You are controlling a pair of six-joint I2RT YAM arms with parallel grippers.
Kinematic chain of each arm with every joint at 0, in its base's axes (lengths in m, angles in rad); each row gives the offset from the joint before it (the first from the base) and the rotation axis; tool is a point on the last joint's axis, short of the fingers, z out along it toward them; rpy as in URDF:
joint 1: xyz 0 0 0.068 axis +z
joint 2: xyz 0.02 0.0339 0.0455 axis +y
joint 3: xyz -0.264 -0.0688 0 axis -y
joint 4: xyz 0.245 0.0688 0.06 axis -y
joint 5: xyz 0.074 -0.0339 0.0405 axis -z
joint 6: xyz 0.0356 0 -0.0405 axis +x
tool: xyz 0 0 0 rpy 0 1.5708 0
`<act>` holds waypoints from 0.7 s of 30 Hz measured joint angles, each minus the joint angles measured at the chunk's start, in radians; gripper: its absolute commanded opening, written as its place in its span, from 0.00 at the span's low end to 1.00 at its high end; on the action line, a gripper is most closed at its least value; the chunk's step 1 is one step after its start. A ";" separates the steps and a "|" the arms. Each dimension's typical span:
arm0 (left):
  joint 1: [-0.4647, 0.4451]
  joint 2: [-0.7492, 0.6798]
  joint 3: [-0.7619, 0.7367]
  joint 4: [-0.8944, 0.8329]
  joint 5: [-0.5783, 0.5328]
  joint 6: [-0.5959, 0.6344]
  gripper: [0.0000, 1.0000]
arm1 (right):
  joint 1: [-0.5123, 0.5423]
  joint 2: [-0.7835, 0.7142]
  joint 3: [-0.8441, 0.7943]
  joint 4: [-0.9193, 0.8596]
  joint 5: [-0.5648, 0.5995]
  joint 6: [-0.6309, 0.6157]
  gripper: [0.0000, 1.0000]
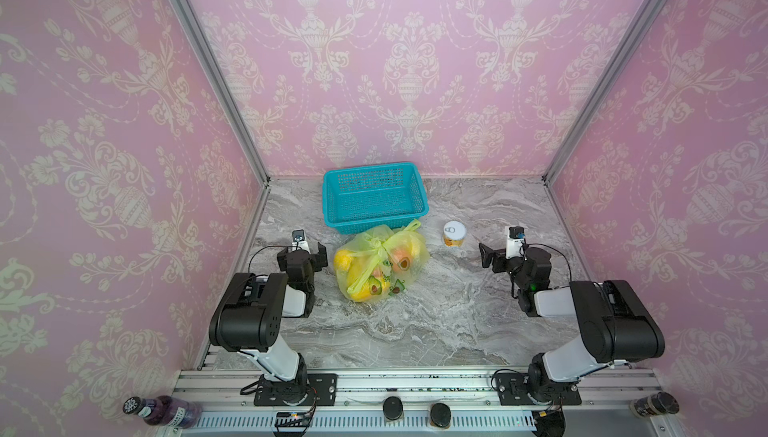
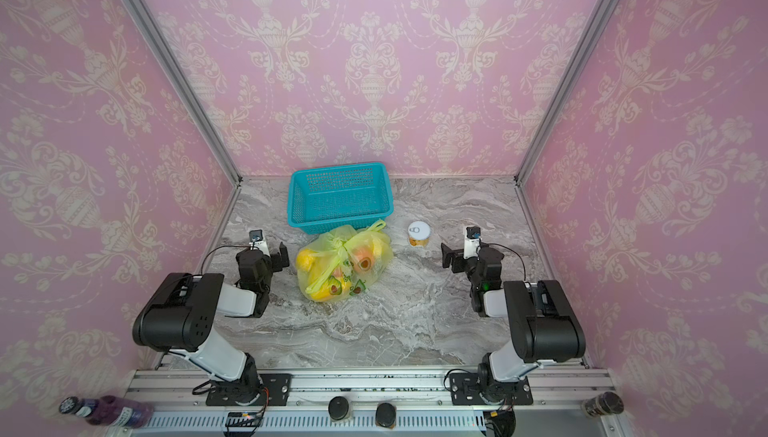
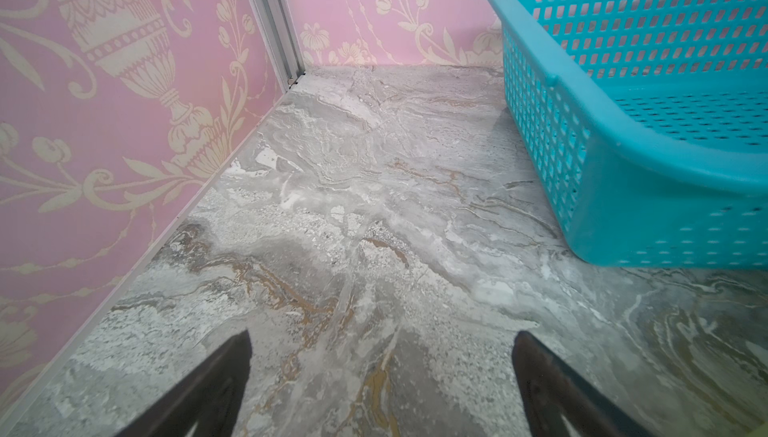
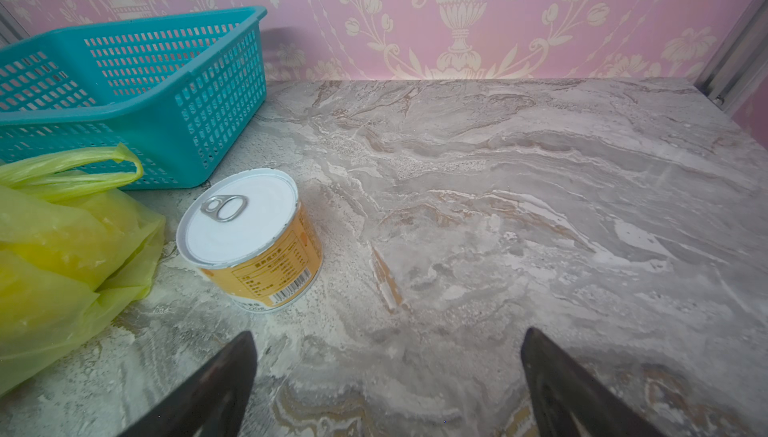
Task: Untie the knot of the plastic bag and take out the fruit
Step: 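Raise both grippers from rest and swing them toward the tied yellow bag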
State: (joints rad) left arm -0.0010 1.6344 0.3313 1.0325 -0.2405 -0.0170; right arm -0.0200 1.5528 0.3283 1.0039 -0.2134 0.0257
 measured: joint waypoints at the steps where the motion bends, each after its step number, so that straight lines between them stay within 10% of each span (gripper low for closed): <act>1: 0.000 0.000 0.000 0.000 0.000 0.000 0.99 | 0.000 0.000 0.000 0.000 0.000 0.000 1.00; 21: 0.000 0.000 0.000 0.000 0.000 0.000 0.99 | 0.000 -0.033 -0.066 0.076 0.161 0.032 1.00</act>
State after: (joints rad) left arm -0.0010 1.6344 0.3313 1.0321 -0.2405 -0.0170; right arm -0.0200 1.5200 0.2626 1.0798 -0.0521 0.0582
